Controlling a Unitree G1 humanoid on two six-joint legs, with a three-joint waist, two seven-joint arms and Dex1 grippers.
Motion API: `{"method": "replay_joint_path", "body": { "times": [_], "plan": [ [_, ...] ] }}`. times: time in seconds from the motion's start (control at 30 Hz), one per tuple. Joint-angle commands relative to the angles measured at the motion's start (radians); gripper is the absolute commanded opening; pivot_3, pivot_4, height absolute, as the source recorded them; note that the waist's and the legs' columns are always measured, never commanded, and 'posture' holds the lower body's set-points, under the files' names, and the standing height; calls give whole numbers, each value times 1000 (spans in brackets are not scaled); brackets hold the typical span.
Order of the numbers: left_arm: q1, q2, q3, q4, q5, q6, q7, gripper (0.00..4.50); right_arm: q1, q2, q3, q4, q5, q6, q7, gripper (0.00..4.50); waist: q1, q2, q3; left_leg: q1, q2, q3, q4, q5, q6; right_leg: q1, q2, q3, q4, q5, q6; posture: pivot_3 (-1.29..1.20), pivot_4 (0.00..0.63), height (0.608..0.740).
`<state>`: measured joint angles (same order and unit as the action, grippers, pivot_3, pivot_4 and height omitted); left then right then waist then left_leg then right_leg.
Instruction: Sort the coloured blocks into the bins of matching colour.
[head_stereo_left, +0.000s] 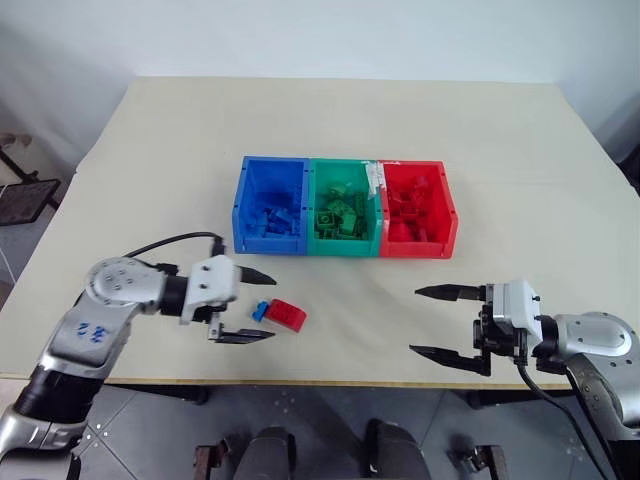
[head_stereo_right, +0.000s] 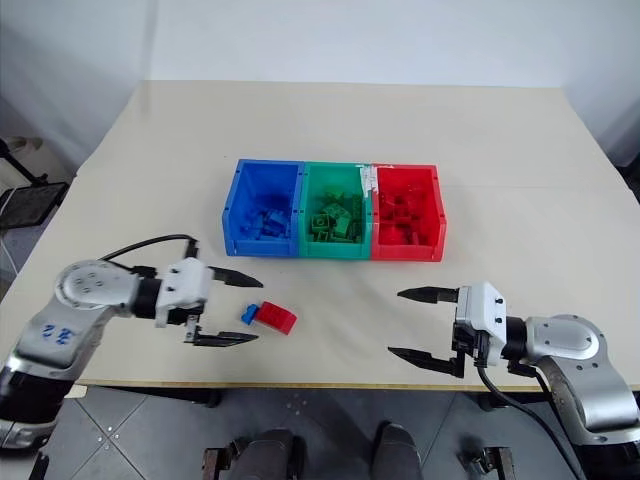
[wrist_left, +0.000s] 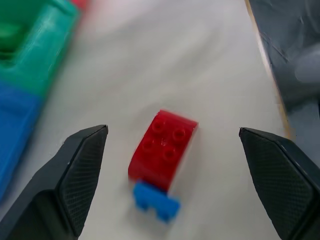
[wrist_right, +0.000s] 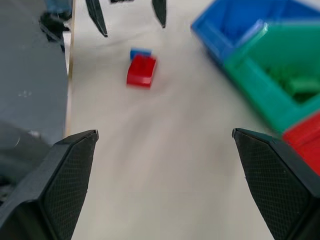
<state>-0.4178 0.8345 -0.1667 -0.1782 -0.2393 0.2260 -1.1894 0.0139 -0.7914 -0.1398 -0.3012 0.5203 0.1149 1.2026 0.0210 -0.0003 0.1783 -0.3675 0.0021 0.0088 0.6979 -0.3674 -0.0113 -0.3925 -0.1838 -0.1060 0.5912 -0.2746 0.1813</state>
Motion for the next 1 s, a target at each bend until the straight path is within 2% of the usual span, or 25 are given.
{"method": "replay_joint_path", "body": {
  "times": [0.03,0.17,0.2,0.3,0.5,0.67,0.77,0.9,1.0],
  "plan": [
    [-80,-14,-79,7,67,43,-17,4470,33,-21,-46,-68,26,20,-14,4500,0,0,0,0,0,0,0,0,0,0,0,0,0,0,0,0,150,740],
    [-149,-23,-163,70,134,78,-50,4470,80,-33,-65,-113,41,63,-28,4500,3,0,0,0,0,0,0,0,0,0,0,0,-1,0,0,0,150,740],
    [-161,-34,-174,91,149,67,-47,4293,88,-33,-68,-121,42,68,-33,4500,4,0,0,0,0,0,0,0,0,0,0,0,0,0,0,0,150,740],
    [-177,-42,-198,130,182,41,-61,3549,111,-36,-82,-148,45,83,-47,4500,5,0,0,-1,0,0,1,0,0,0,0,0,-1,0,0,0,150,740],
    [-181,-81,-197,151,188,24,-52,1545,140,-29,-104,-172,41,91,-69,4500,8,0,0,-1,0,0,1,0,0,1,0,0,-1,0,0,0,150,740],
    [-227,-170,-139,178,122,-11,-34,1465,156,-18,-130,-198,62,105,-107,4500,10,0,0,-1,0,-1,2,0,0,1,0,0,-1,0,0,0,150,740],
    [-295,-282,-65,201,34,65,30,1465,181,1,-180,-220,92,124,-154,4500,16,-1,0,-2,0,-1,3,0,0,1,0,0,-1,0,0,0,150,740],
    [-374,-414,-21,280,36,105,170,1465,217,52,-253,-257,122,148,-253,4500,17,-1,0,-1,-1,-1,3,0,0,1,0,0,0,0,0,0,150,740],
    [-503,-587,26,446,27,138,335,1465,244,145,-320,-295,130,166,-412,4500,24,-2,0,-1,-1,-1,3,0,0,1,0,0,0,0,0,0,150,740]
  ]
}}
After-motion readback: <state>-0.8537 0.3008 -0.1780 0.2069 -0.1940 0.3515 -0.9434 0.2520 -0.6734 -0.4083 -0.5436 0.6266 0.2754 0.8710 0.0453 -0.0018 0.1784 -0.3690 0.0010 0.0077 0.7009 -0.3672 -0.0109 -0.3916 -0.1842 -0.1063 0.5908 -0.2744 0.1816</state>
